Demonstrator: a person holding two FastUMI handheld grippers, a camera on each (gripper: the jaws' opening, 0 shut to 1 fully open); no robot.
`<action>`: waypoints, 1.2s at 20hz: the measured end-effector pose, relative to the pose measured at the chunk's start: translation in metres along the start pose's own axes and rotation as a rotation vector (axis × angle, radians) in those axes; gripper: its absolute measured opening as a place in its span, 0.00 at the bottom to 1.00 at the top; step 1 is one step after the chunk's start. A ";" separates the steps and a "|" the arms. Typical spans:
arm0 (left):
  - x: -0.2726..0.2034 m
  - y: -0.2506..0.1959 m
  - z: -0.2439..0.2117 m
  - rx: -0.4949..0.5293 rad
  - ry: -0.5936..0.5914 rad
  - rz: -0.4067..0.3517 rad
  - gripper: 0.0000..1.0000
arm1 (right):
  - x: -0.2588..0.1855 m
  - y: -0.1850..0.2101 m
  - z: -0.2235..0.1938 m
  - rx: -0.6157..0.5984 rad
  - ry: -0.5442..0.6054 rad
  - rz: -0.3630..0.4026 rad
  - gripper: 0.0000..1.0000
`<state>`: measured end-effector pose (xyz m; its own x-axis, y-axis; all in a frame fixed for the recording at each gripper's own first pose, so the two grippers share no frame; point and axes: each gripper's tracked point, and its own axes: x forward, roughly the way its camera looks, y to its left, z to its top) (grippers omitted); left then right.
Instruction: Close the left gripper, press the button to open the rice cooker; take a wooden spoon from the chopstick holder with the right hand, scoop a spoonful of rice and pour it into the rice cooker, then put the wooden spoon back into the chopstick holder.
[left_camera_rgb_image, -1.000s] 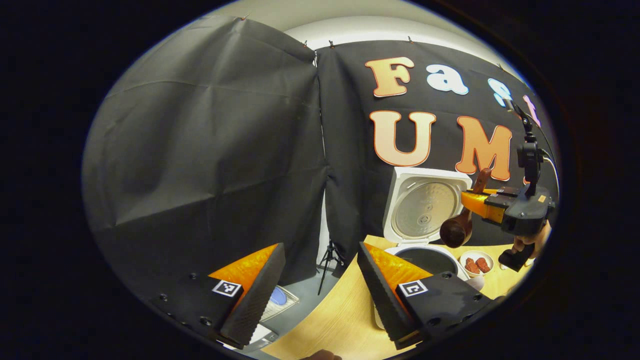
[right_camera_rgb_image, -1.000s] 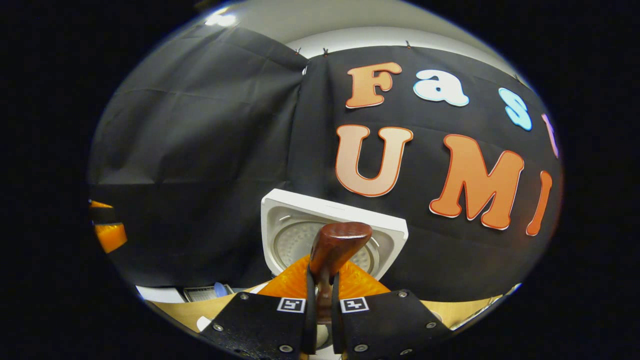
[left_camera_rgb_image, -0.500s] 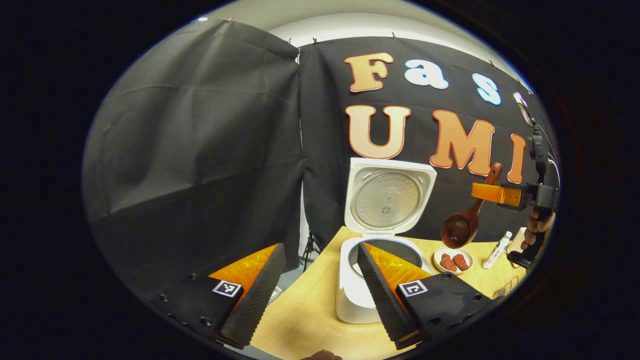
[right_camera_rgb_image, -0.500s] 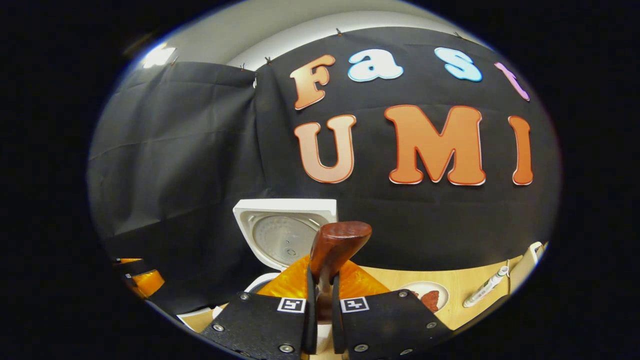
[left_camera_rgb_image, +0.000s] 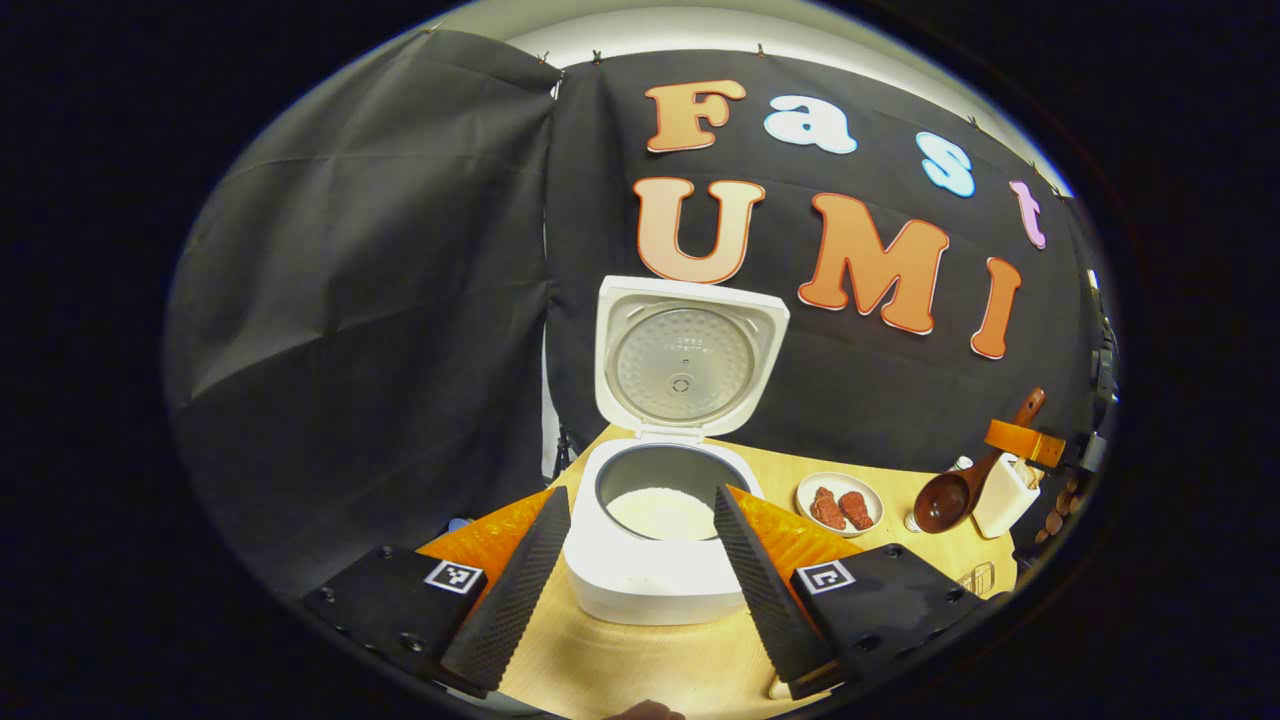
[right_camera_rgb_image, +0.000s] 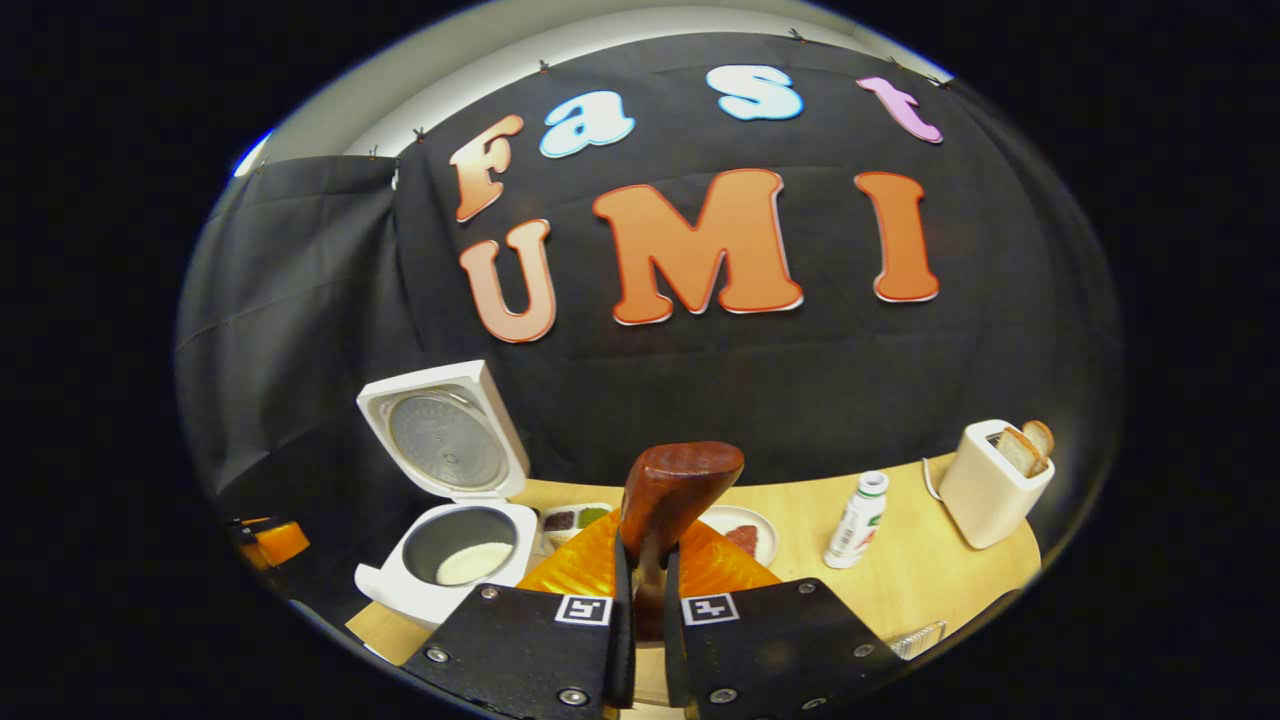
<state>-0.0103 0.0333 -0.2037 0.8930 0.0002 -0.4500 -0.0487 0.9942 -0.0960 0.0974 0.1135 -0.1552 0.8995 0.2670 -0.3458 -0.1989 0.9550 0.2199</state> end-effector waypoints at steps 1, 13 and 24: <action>-0.002 -0.011 -0.002 0.013 0.006 -0.016 0.98 | -0.008 -0.018 -0.008 0.007 0.012 -0.026 0.11; -0.016 -0.093 -0.004 0.078 0.002 -0.092 0.98 | -0.095 -0.187 -0.055 0.170 0.060 -0.313 0.11; -0.044 -0.113 0.002 0.108 -0.024 -0.044 0.99 | -0.096 -0.241 -0.112 0.230 0.091 -0.345 0.11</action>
<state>-0.0435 -0.0788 -0.1711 0.9036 -0.0426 -0.4263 0.0386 0.9991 -0.0182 0.0156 -0.1275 -0.2776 0.8582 -0.0430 -0.5115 0.2089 0.9394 0.2717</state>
